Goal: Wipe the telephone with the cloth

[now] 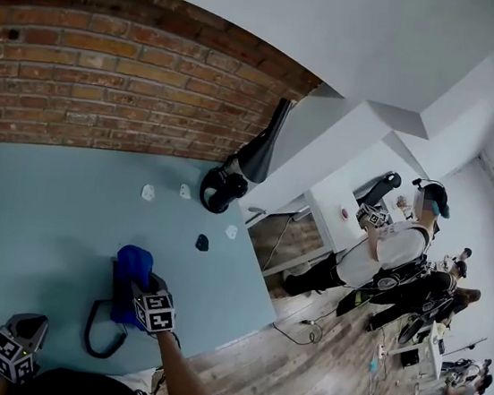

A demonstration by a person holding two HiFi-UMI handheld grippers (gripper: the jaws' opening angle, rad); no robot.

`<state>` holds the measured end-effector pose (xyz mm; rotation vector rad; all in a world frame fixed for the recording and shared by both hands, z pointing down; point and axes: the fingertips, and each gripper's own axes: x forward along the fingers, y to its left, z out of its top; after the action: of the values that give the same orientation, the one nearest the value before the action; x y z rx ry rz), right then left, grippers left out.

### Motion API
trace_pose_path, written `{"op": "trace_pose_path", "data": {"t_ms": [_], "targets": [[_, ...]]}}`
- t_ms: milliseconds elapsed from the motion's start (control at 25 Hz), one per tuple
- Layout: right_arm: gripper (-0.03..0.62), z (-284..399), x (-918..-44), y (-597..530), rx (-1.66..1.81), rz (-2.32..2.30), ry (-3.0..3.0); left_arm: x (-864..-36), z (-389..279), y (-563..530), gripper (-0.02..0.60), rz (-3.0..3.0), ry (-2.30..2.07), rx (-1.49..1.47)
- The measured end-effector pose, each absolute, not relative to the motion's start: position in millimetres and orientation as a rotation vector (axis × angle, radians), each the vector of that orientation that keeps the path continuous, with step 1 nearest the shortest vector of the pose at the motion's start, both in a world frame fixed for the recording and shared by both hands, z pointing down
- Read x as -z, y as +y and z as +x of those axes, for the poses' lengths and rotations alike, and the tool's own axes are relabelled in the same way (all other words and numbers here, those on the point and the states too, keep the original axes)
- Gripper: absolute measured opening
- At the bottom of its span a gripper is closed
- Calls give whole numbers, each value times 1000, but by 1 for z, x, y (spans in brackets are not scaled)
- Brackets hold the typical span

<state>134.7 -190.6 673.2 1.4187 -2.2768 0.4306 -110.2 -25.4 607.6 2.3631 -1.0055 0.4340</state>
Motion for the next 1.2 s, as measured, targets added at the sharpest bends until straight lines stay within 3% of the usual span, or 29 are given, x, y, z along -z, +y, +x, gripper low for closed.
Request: {"op": "trace_pose_path", "data": {"t_ms": [1200], "targets": [[132, 136, -688, -156, -447, 1486, -2241, -609, -103, -16, 2, 2368, -949, -462]]}}
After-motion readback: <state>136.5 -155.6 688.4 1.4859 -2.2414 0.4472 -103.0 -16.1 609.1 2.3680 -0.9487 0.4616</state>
